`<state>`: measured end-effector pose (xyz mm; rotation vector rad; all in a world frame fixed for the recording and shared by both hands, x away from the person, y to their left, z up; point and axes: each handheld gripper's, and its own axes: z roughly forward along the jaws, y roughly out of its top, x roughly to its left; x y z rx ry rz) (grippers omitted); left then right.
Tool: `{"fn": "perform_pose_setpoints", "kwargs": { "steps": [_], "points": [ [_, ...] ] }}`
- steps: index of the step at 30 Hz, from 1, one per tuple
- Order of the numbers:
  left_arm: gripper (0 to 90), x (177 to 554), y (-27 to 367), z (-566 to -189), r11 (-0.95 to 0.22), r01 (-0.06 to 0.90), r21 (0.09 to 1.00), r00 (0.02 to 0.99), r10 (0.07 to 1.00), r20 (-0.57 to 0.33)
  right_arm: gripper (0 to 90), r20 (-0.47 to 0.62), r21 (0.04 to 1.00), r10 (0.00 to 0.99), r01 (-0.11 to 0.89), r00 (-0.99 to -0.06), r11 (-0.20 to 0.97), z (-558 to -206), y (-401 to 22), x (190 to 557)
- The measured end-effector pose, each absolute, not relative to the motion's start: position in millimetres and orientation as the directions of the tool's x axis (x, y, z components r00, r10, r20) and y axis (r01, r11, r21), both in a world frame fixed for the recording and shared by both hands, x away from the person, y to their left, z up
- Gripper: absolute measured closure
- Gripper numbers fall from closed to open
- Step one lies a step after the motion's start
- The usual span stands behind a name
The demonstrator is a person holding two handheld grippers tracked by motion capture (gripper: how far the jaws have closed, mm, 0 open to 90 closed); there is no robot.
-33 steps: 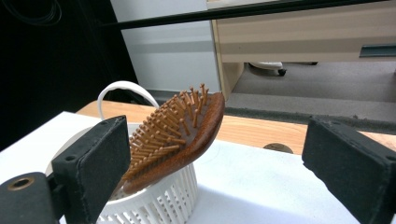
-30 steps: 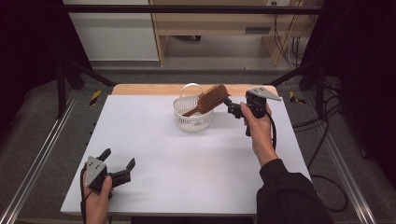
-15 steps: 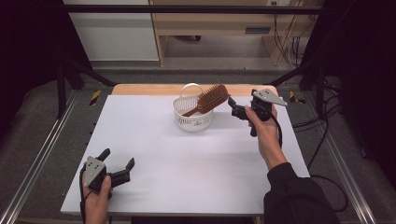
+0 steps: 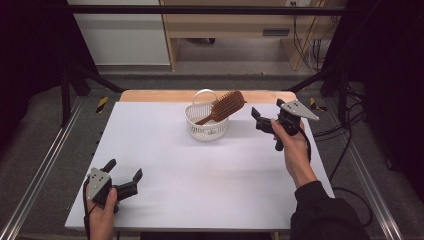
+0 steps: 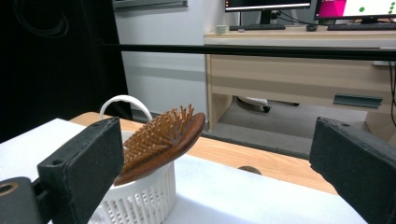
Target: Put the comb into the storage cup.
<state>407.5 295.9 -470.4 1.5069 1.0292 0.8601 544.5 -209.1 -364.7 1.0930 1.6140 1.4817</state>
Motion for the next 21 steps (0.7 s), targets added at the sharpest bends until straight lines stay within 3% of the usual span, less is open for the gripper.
{"fn": "perform_pose_setpoints", "kwargs": {
  "steps": [21],
  "points": [
    [1.4, 400.3, 302.9, -467.8, -0.051, 0.146, 0.988, 0.366, 0.931, -0.006, 3.5, 0.038, 0.993, 0.908, 0.119, -0.417, 0.013, -378.3, -240.6, 503.5]
  ]
}}
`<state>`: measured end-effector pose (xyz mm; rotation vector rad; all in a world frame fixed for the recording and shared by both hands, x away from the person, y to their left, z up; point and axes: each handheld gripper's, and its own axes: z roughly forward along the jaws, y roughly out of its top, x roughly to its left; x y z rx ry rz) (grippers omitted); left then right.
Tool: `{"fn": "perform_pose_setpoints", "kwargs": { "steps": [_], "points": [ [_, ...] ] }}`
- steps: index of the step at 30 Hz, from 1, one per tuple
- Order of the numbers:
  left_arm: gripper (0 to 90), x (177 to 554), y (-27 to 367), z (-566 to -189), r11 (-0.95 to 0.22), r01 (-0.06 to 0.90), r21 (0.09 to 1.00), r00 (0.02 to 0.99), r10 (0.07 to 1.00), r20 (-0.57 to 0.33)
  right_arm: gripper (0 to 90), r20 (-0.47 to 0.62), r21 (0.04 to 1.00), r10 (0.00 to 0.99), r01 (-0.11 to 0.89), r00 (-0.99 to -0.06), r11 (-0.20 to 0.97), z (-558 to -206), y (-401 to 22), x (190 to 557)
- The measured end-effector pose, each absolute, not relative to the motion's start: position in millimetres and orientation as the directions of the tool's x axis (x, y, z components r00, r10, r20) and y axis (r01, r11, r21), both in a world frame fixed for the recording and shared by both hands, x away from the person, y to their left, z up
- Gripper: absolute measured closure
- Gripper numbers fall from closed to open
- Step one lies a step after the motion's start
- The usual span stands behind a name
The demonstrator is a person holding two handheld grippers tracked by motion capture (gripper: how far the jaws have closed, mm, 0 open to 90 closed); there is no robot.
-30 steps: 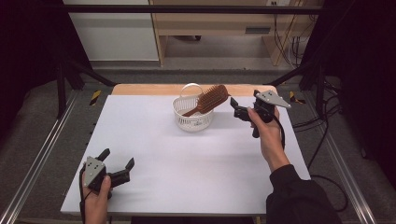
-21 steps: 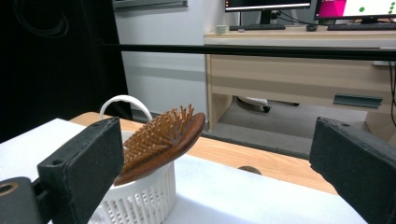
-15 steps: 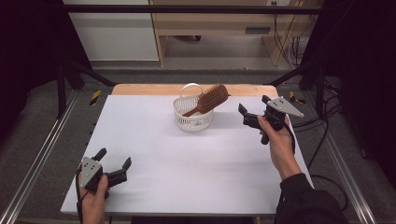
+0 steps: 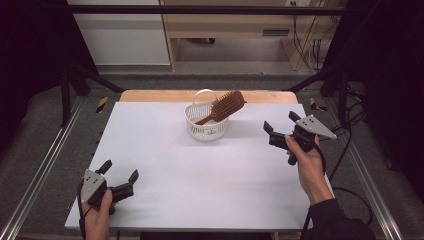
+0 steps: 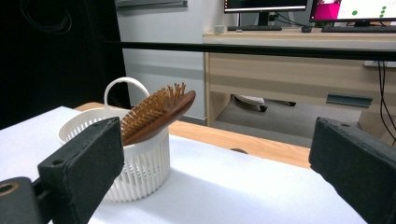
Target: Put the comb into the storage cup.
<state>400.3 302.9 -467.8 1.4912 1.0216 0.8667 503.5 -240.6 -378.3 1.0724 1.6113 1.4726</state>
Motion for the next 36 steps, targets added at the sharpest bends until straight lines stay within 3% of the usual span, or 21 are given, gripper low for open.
{"fn": "perform_pose_setpoints", "kwargs": {
  "steps": [36],
  "points": [
    [1.0, 391.7, 309.2, -464.2, -0.038, 0.104, 0.994, 0.371, 0.929, -0.003, 3.7, 0.083, 0.986, 0.915, 0.163, -0.395, -0.019, -439.7, -285.6, 441.3]
  ]
}}
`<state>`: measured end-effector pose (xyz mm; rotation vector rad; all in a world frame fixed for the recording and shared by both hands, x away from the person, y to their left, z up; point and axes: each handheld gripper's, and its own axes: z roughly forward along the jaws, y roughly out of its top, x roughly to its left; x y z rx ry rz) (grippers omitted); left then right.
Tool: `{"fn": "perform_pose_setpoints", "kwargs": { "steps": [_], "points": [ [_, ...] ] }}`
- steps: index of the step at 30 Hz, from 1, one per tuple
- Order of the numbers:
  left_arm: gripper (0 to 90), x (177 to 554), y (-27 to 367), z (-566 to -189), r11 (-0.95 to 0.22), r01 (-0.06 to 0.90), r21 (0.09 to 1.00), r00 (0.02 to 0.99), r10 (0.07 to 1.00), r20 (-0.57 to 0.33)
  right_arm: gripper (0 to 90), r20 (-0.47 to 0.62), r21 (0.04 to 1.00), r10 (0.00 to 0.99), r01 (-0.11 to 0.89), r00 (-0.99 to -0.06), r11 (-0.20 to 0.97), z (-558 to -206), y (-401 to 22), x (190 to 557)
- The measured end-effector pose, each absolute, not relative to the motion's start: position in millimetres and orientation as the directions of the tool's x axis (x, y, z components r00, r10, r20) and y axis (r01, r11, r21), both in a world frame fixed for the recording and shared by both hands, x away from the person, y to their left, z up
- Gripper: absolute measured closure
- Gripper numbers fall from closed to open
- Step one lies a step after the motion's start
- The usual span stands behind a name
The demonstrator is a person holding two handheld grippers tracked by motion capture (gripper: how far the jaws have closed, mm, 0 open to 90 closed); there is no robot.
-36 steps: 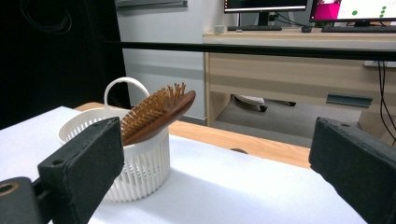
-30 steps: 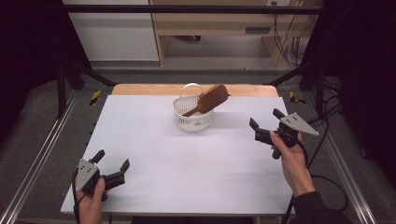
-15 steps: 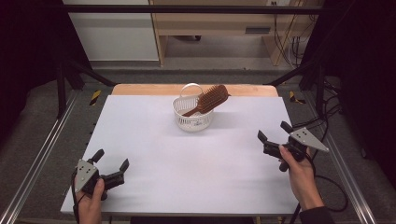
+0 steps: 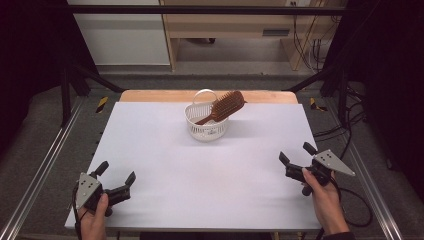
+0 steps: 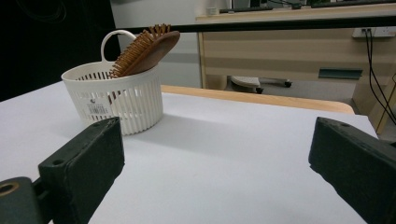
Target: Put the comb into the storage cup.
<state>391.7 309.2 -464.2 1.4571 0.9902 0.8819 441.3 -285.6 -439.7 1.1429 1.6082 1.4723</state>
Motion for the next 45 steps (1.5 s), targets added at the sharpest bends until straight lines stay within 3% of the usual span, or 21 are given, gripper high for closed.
{"fn": "perform_pose_setpoints", "kwargs": {
  "steps": [19, 45],
  "points": [
    [1.1, 390.0, 308.3, -463.8, -0.026, 0.081, 0.996, 0.392, 0.920, -0.008, 3.9, 0.058, 0.985, 0.898, 0.170, -0.436, 0.019, -457.1, -279.9, 426.7],
    [1.1, 388.5, 304.2, -462.4, -0.026, 0.067, 0.997, 0.403, 0.915, -0.003, 4.1, -0.059, 0.990, 0.821, 0.075, -0.568, 0.123, -473.7, -231.0, 426.3]
  ]
}}
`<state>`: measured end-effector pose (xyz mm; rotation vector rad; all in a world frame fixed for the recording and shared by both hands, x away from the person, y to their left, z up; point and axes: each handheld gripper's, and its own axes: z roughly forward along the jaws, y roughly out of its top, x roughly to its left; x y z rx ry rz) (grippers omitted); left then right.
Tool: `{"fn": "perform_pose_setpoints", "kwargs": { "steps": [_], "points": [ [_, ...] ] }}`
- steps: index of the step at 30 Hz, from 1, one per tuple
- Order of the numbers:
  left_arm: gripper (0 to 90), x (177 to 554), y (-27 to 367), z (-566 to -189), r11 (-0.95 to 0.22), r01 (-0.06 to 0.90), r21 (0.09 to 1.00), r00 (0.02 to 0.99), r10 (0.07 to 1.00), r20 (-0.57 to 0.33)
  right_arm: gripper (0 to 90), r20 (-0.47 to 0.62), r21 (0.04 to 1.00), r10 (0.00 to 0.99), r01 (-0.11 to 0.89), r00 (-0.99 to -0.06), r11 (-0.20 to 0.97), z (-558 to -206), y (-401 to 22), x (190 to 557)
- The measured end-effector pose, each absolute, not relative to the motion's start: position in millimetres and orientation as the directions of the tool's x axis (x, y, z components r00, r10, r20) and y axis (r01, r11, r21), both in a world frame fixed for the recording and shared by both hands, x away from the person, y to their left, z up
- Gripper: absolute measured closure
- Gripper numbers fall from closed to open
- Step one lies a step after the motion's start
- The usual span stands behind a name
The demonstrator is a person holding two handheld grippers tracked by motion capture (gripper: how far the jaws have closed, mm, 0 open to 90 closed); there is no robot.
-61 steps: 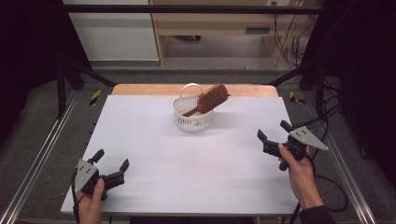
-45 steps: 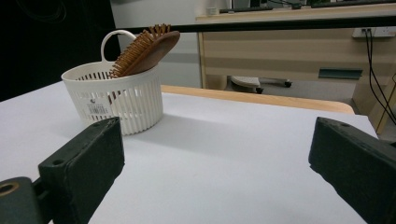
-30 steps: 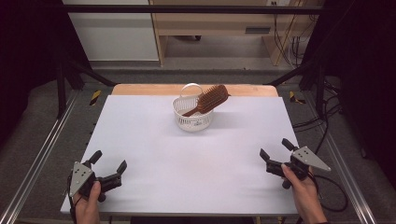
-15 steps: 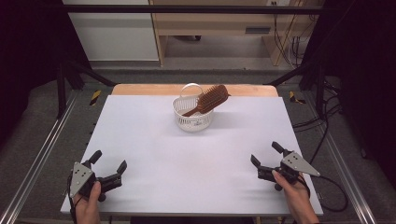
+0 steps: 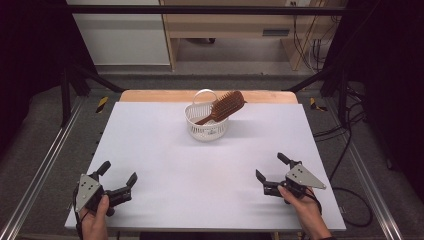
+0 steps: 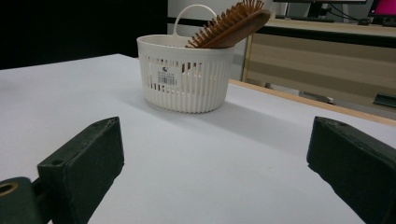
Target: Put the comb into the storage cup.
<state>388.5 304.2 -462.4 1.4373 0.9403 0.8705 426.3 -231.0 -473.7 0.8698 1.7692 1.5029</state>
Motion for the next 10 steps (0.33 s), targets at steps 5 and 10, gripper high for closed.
{"fn": "perform_pose_setpoints", "kwargs": {
  "steps": [5, 10],
  "points": [
    [1.1, 388.9, 303.8, -462.7, -0.027, 0.074, 0.997, 0.405, 0.914, -0.005, 4.0, -0.053, 0.984, 0.826, 0.110, -0.561, 0.137, -472.8, -227.1, 426.6],
    [1.0, 389.1, 303.4, -462.6, -0.027, 0.073, 0.997, 0.408, 0.913, -0.005, 4.0, -0.043, 0.985, 0.828, 0.116, -0.559, 0.130, -473.1, -226.4, 428.4]
  ]
}}
